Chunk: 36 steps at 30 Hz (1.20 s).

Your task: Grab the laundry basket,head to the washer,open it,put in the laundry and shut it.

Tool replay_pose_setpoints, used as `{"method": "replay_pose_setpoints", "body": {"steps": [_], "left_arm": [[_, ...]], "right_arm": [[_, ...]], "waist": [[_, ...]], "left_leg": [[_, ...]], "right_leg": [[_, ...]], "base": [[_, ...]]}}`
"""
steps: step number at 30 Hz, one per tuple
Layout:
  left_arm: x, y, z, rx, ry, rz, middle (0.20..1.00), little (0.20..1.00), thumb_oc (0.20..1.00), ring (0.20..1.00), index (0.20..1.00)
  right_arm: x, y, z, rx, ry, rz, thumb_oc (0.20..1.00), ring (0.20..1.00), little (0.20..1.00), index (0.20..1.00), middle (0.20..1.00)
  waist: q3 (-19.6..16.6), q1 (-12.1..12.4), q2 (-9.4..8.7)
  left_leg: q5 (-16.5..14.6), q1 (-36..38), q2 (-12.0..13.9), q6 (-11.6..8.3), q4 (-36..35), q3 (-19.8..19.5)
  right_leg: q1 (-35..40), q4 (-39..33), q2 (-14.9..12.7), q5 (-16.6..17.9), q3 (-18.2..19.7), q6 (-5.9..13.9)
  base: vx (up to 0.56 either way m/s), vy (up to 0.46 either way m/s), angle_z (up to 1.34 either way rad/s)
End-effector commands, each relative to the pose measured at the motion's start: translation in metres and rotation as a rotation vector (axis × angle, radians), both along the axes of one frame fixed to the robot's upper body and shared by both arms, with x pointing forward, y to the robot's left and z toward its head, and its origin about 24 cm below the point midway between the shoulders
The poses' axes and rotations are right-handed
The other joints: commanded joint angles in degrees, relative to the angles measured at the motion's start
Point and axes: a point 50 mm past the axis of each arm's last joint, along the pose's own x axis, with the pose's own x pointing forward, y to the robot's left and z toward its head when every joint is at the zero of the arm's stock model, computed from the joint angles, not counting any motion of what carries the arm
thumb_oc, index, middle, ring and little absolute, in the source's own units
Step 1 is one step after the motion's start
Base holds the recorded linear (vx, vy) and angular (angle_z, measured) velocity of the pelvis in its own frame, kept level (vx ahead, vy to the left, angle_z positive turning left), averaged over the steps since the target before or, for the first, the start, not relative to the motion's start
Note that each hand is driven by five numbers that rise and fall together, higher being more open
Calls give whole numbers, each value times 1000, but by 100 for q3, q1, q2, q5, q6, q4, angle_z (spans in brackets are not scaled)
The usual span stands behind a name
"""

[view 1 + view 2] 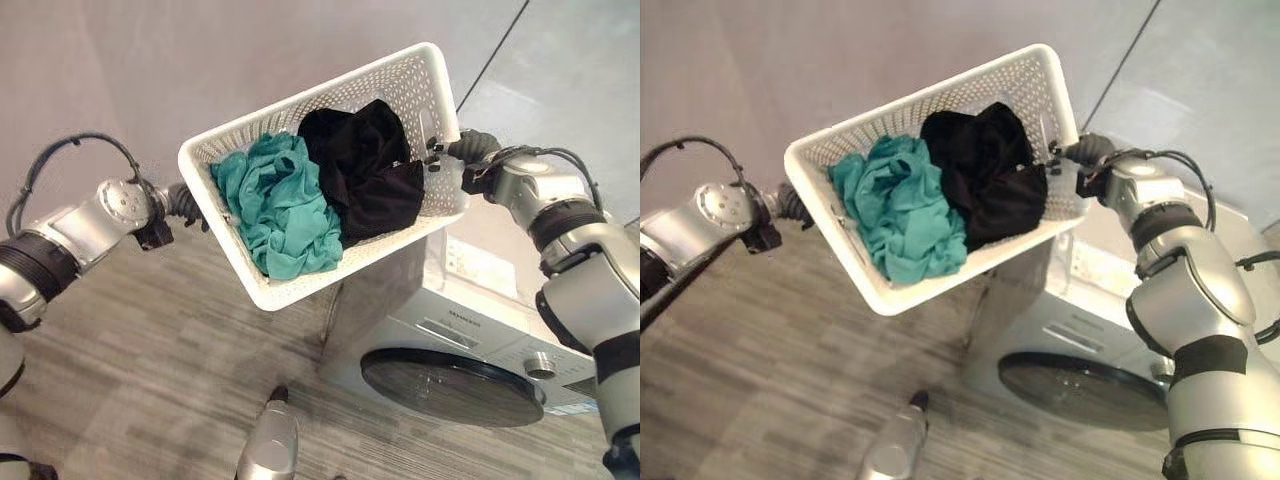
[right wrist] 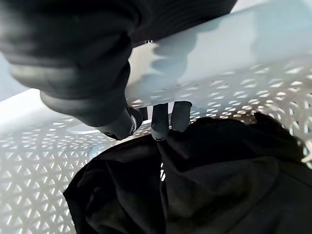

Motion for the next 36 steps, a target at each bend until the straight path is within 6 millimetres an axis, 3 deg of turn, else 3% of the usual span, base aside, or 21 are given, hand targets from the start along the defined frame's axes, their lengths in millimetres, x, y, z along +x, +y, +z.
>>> {"method": "replay_pose_setpoints", "body": {"steps": [1,2,5,6,7,8,10,19,20,22,31,32,36], "left_arm": [[0,13,17,47,-75,36,200,200,200,200,200],[-1,12,14,56,-66,29,200,200,200,200,200],[0,13,13,53,-72,36,200,200,200,200,200],[1,16,13,49,-81,59,200,200,200,200,200],[4,13,13,53,-86,55,200,200,200,200,200],[8,4,17,39,-111,29,200,200,200,200,200],[11,-9,20,41,-117,-7,200,200,200,200,200],[24,-51,25,50,-139,-103,200,200,200,200,200],[24,-58,27,62,-141,-126,200,200,200,200,200],[24,-59,28,66,-144,-131,200,200,200,200,200],[18,-68,54,132,-166,-197,200,200,200,200,200],[15,-69,58,170,-161,-218,200,200,200,200,200],[11,-77,66,203,-173,-259,200,200,200,200,200]], "right_arm": [[-12,-25,81,79,-264,-45,200,200,200,200,200],[-14,-30,85,50,-262,-62,200,200,200,200,200],[-16,-34,88,34,-266,-80,200,200,200,200,200],[-17,-37,91,24,-269,-96,200,200,200,200,200],[-17,-37,93,6,-268,-99,200,200,200,200,200],[-25,-51,111,-39,-312,-158,200,200,200,200,200],[-24,-44,114,-36,-318,-133,200,200,200,200,200],[-41,-78,126,-106,-303,-240,200,200,200,200,200],[-47,-93,122,-137,-275,-284,200,200,200,200,200],[-48,-97,119,-149,-263,-292,200,200,200,200,200],[-74,-147,98,-204,-173,-402,200,200,200,200,200],[-87,-166,94,-215,-146,-455,200,200,200,200,200],[-104,-188,83,-241,-94,-502,200,200,200,200,200]], "waist": [[-573,63,-303],[-547,78,-267],[-550,80,-250],[-578,114,-269],[-633,124,-217],[-666,56,-223],[-607,12,-338],[-655,-220,-480],[-671,-288,-442],[-674,-310,-430],[-706,-555,-301],[-706,-601,-255],[-727,-692,-212]], "left_leg": [[81,585,-150,897,-489,112],[151,685,-99,918,-569,144],[206,731,-64,894,-671,188],[191,757,53,824,-792,339],[206,777,184,742,-972,295],[297,735,187,667,-935,101],[359,688,151,663,-1059,162],[475,646,228,530,-1345,167],[473,678,260,517,-1368,199],[476,695,280,505,-1386,219],[563,779,364,438,-1416,314],[538,838,381,421,-1385,352],[586,853,383,410,-1438,420]], "right_leg": [[-149,9,3,884,-363,253],[-262,260,-64,1085,-489,350],[-289,125,-212,1175,-719,373],[-281,-268,-443,1175,-1100,369],[-301,-656,-470,1236,-1215,343],[-358,-877,-432,1347,-834,411],[-339,-1071,-402,1535,-845,422],[-217,-1645,-125,1548,-1144,389],[-210,-1712,-96,1536,-1141,382],[-206,-1747,-76,1531,-1114,375],[-190,-1897,-6,1553,-912,363],[-154,-1865,4,1550,-906,364],[-165,-1917,9,1511,-936,362]], "base": [[117,132,-74],[69,79,-53],[4,-7,-25],[-35,-123,-4],[43,-169,3],[46,-143,-4],[14,-105,-14],[35,-89,14],[75,-66,0],[50,-41,-3],[25,-22,-16],[27,-28,-5],[17,-21,4]]}}
